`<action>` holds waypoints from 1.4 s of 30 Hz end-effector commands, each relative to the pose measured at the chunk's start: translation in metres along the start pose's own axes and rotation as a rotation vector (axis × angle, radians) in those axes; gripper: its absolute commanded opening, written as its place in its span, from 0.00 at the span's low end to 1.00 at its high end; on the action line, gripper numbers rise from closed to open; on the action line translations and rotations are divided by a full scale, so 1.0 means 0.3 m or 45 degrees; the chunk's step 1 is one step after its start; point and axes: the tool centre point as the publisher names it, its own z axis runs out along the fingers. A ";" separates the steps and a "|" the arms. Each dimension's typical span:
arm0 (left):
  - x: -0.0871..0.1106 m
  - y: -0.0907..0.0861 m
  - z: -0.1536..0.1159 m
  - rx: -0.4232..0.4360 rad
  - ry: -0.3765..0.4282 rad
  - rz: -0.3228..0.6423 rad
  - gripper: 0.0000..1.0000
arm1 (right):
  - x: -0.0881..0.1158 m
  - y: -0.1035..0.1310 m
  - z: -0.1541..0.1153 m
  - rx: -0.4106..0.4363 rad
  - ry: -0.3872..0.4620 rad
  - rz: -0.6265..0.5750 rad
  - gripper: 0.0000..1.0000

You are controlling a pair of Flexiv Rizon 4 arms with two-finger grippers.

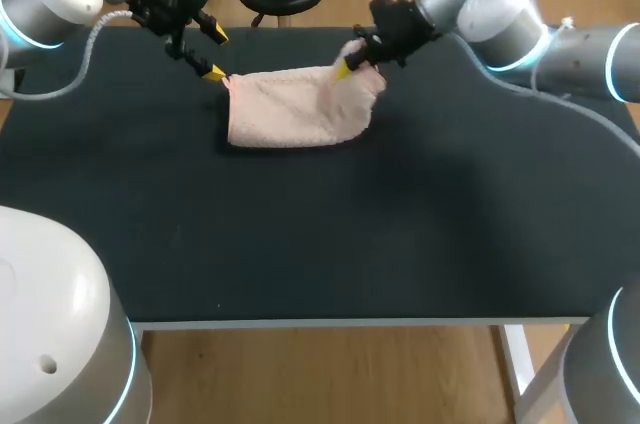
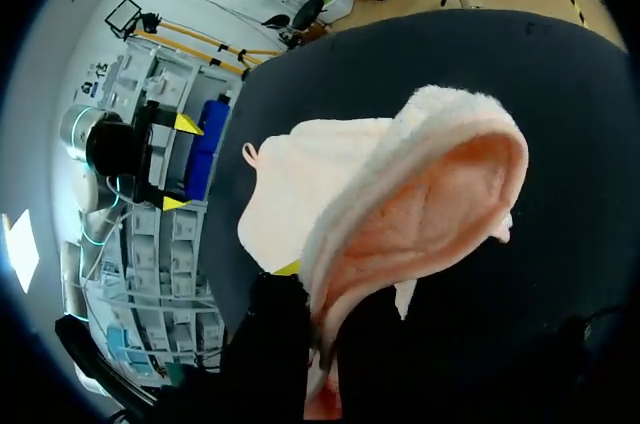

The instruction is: Fold the towel

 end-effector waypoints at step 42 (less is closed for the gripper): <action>0.001 0.003 0.003 0.003 -0.002 0.002 1.00 | 0.430 -0.011 0.185 0.390 -0.158 -0.528 1.00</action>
